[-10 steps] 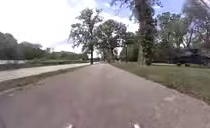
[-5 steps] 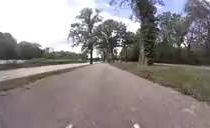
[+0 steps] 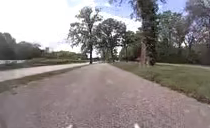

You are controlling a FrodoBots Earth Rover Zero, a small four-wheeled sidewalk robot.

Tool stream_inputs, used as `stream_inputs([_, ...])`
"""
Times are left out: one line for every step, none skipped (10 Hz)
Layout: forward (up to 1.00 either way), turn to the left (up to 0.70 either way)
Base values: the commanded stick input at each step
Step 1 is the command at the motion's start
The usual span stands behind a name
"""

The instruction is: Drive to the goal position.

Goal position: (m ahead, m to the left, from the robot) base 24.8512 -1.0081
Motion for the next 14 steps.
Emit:
stream_inputs([1.00, 0.25])
stream_inputs([1.00, 0.40])
stream_inputs([1.00, 0.40])
stream_inputs([1.00, 0.02])
stream_inputs([1.00, 0.00])
stream_inputs([1.00, 0.00])
stream_inputs([1.00, 0.00])
stream_inputs([1.00, 0.00])
stream_inputs([1.00, 0.00])
stream_inputs([1.00, 0.00])
stream_inputs([1.00, 0.00])
stream_inputs([1.00, 0.00])
stream_inputs([1.00, 0.00])
stream_inputs([1.00, 0.00])
